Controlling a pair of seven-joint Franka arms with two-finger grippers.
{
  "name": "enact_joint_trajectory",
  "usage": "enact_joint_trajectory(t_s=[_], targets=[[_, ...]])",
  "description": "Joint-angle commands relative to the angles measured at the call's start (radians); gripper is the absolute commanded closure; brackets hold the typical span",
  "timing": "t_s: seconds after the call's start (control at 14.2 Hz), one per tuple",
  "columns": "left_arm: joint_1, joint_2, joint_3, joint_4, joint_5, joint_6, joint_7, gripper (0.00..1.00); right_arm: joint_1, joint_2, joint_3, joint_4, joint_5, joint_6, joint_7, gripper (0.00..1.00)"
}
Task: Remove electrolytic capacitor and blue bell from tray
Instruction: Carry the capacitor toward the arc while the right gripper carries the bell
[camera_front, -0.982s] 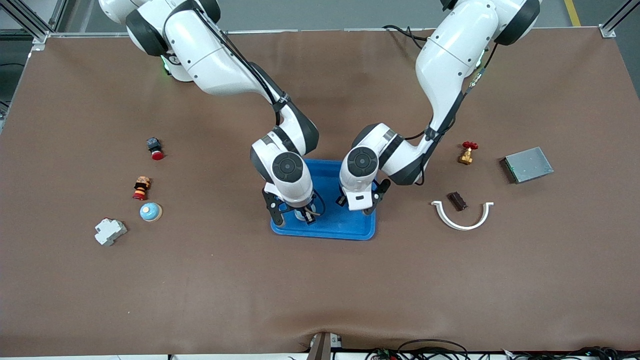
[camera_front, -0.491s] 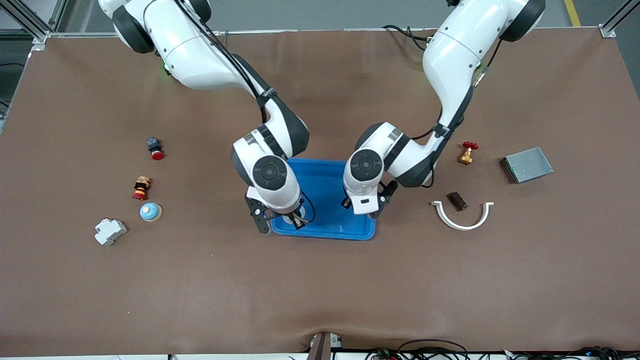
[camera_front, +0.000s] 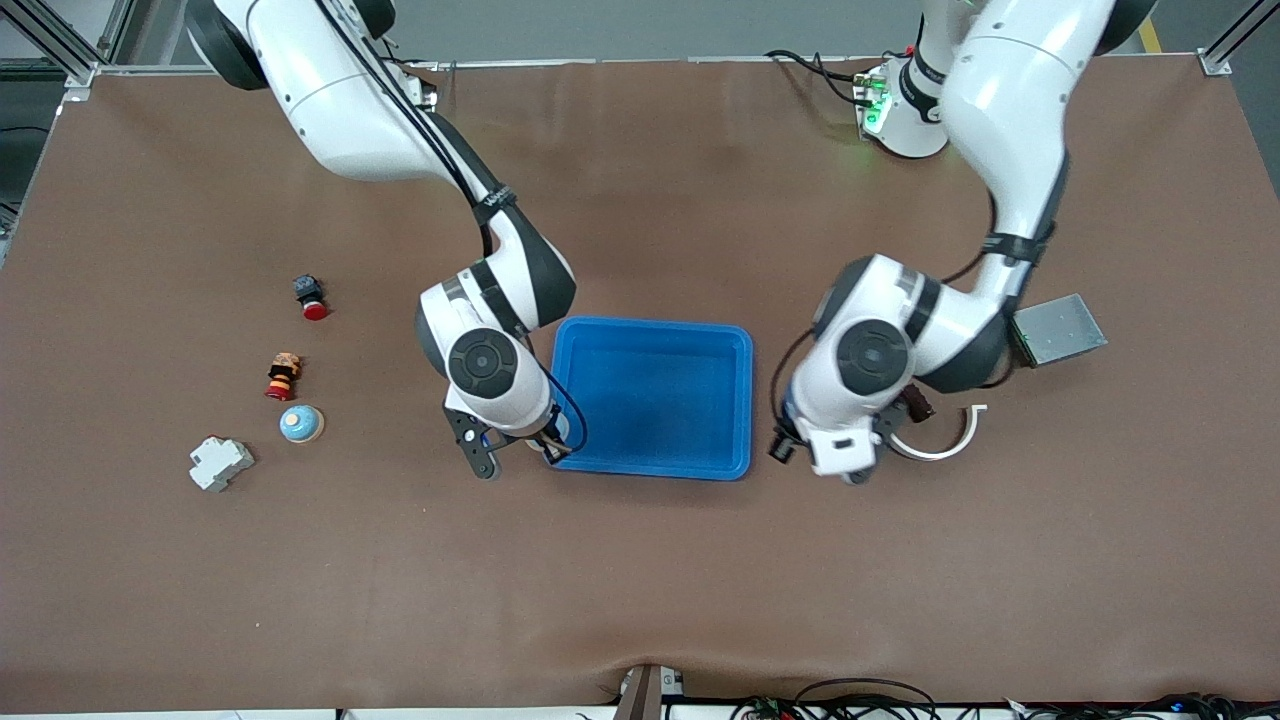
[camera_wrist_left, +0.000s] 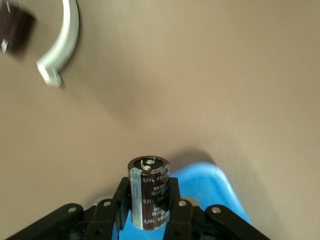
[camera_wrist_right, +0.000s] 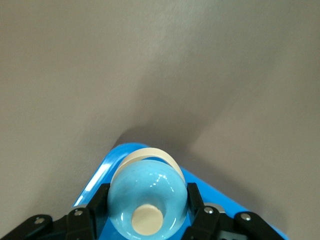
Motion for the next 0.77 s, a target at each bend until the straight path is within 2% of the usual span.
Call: enact_joint_trajectory(t_s=[0.0, 0.28, 0.7], targets=[[0.111, -0.007, -0.007, -0.008, 0.022, -0.012, 0.11, 1.0, -0.05, -0.123, 0.021, -0.167, 0.007, 0.043, -0.089, 1.0], [0.25, 0.004, -0.009, -0.008, 0.043, -0.01, 0.261, 1.0, -0.11, -0.195, 0.021, -0.347, 0.007, 0.175, -0.228, 1.0], [0.304, 0.076, -0.007, -0.008, 0.063, 0.034, 0.393, 1.0, -0.208, -0.238, 0.019, -0.474, 0.007, 0.223, -0.446, 1.0]])
